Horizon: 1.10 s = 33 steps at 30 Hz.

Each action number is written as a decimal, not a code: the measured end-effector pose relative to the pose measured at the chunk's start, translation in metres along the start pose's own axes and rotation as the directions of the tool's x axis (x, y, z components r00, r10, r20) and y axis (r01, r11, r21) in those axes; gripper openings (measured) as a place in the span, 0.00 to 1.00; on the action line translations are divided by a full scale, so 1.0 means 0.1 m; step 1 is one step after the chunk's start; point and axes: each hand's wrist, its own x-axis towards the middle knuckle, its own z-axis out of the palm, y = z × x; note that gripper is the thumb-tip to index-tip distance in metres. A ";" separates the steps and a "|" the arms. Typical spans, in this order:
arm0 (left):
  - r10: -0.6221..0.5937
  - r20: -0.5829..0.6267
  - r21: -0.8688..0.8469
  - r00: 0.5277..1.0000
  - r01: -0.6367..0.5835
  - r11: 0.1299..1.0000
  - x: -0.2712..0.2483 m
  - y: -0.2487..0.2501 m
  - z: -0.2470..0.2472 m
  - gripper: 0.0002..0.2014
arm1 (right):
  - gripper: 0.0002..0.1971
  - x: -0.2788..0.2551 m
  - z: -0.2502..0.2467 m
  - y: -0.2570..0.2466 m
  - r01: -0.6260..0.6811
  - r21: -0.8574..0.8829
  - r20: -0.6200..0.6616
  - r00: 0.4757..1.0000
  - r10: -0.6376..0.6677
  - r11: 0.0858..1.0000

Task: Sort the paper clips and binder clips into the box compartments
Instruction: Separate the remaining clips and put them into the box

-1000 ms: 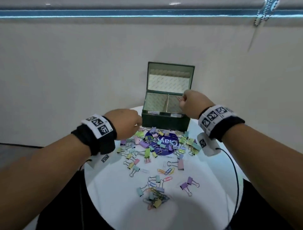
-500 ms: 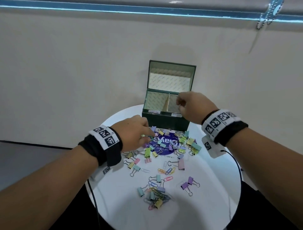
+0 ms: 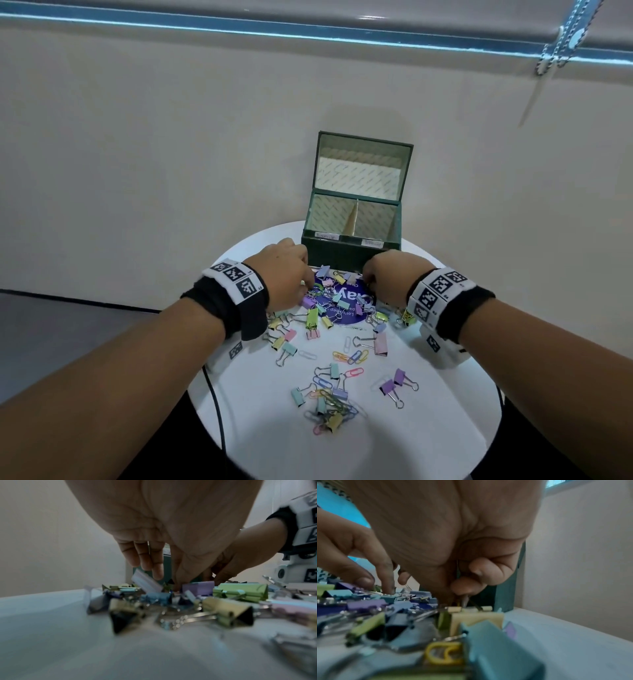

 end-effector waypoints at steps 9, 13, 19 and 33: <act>-0.023 0.022 -0.043 0.999 0.024 0.999 0.04 -0.02 0.00 0.11 | 0.08 -0.27 -0.23 0.09 0.068 0.597 -0.162 0.986 0.037 0.800; -0.041 0.029 -0.047 0.999 0.043 0.998 0.07 0.01 -0.02 0.12 | 0.11 -0.49 -0.25 0.02 -0.134 0.988 0.136 0.991 -0.020 0.071; -0.025 0.014 -0.047 1.000 0.025 0.999 0.09 0.00 0.02 0.08 | 0.02 -0.78 -0.05 -0.22 0.256 0.388 0.101 0.943 -0.317 0.885; 0.050 -0.063 0.023 0.997 -0.049 0.999 0.08 0.03 0.02 0.05 | 0.05 -0.74 -0.06 -0.26 0.309 0.308 0.032 0.942 -0.334 0.900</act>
